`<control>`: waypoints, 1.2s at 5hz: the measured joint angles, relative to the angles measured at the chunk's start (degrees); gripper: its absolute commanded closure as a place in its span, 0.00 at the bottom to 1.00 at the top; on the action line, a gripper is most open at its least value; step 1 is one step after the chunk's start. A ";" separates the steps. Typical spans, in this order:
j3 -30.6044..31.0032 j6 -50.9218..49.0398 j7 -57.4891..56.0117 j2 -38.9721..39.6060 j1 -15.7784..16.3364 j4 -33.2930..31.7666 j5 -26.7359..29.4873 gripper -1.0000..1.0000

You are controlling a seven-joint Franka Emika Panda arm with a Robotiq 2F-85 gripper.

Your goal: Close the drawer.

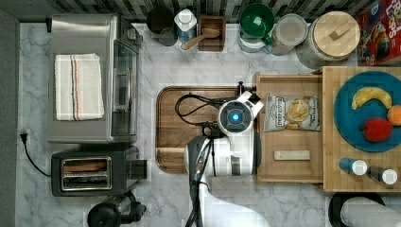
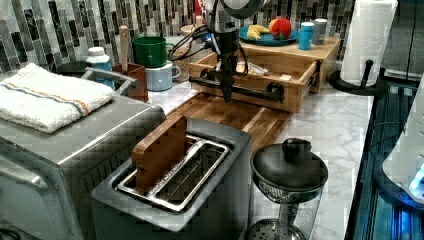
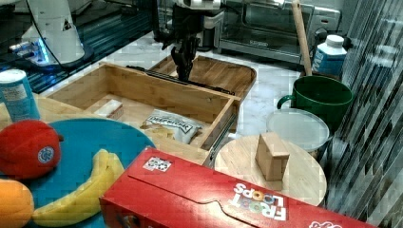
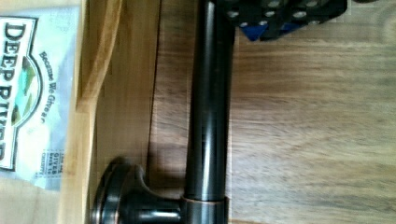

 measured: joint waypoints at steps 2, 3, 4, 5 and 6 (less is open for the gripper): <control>-0.02 0.03 -6.32 0.21 -1.93 0.11 0.02 1.00; -0.03 -0.11 -12.76 0.31 -2.99 0.34 0.03 1.00; -1.03 -0.42 -18.52 1.24 -3.80 1.34 2.54 1.00; -1.90 -1.01 -22.49 3.49 -5.75 4.03 2.99 1.00; -3.53 -4.17 -24.28 6.16 -7.96 7.83 7.10 1.00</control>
